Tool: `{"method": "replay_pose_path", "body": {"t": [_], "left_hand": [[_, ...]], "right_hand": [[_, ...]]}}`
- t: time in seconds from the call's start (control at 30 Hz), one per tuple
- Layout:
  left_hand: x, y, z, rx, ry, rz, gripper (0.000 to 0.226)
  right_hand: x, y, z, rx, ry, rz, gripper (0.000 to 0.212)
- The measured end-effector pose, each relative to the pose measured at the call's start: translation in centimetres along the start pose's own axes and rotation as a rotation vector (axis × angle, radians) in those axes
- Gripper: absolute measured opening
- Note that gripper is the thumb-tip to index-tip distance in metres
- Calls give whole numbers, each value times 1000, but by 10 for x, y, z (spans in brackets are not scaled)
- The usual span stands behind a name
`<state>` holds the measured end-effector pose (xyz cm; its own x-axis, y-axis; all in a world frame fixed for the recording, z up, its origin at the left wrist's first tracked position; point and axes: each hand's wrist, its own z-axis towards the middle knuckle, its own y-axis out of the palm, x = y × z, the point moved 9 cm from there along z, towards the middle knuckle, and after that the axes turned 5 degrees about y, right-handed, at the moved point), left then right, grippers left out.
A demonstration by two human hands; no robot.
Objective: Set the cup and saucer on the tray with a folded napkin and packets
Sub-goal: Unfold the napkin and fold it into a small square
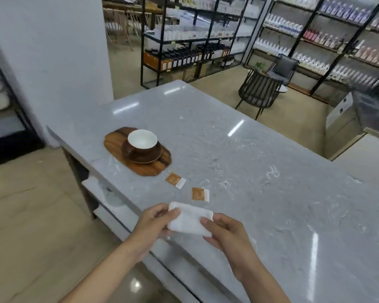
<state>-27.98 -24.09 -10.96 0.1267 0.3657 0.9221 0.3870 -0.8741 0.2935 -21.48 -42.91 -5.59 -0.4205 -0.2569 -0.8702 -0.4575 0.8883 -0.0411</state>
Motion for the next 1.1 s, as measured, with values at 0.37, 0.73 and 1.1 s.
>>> {"method": "replay_pose_path", "body": {"t": [0.37,0.73,1.1], "left_hand": [[4,-162,-36,248,-5,-169,27],[56,-272,45,276,-48,-352,56],[123,-364,149,182,-116,-59,19]], "right_hand": [[22,148,25,-137,59,-53,18],[-8,263,127,-222,69,60,30],[-51,356,211,-136,175,246,31]]}}
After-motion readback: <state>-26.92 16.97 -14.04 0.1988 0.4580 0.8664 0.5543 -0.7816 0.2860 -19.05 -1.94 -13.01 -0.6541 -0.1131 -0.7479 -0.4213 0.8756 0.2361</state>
